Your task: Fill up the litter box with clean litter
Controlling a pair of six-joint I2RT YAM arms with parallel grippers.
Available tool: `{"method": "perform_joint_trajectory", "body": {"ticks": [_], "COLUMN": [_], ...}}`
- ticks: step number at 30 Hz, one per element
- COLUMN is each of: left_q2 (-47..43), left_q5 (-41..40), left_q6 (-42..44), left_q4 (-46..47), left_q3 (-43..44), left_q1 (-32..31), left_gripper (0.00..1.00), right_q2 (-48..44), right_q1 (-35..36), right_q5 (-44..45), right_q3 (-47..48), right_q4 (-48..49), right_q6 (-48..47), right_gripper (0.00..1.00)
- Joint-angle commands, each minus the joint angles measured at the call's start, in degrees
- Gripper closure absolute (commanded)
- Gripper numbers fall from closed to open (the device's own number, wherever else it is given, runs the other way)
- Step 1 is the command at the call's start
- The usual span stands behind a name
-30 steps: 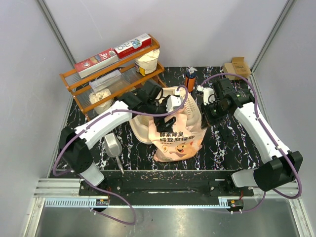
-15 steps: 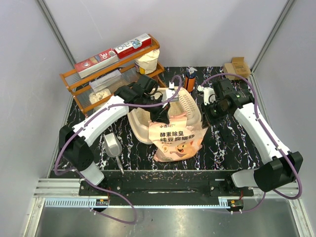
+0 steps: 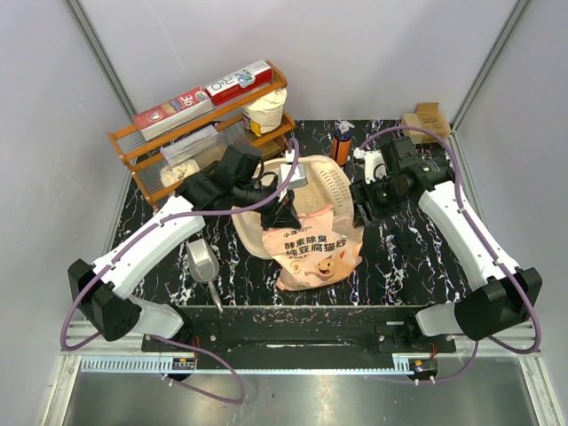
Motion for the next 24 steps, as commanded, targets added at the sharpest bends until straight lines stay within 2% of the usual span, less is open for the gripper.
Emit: {"method": "perform_joint_trajectory", "body": {"ticks": [1, 8, 12, 14, 15, 18, 21, 24], "left_q2": [-3.2, -2.49, -2.49, -2.49, -2.67, -3.37, -3.81, -3.99], "left_q5": [1.62, 0.05, -0.83, -1.62, -2.06, -3.91, -4.53, -4.53], "left_q6": [-2.1, -1.31, -0.96, -0.26, 0.18, 1.41, 2.29, 2.29], "left_q4": [10.16, 10.61, 10.52, 10.17, 9.56, 9.03, 8.41, 8.32], "left_q3": [0.94, 1.64, 2.08, 2.43, 2.61, 2.96, 3.22, 2.61], "left_q1": [0.18, -0.79, -0.97, -0.88, -0.88, -0.97, -0.88, -0.97], "left_gripper": [1.0, 1.0, 1.0, 1.0, 1.0, 1.0, 1.0, 1.0], "right_q2": [1.52, 4.42, 6.26, 6.71, 6.8, 7.41, 8.38, 10.04], "right_q1": [2.72, 3.43, 2.56, 0.1, -3.65, -7.2, -7.47, -7.38], "right_q5": [-1.22, -1.92, 9.9, 11.61, 11.7, 11.44, 12.23, 7.25], "right_q3": [0.51, 0.94, -0.28, -1.51, -2.04, 0.66, 3.91, 8.04], "right_q4": [-0.16, 0.64, -1.64, -4.53, -4.81, -7.62, -9.56, -11.32], "right_q6": [0.71, 7.21, 10.12, 10.12, 10.03, 6.1, 0.55, -2.35], "right_gripper": [0.3, 0.23, 0.17, 0.16, 0.16, 0.16, 0.13, 0.16]}}
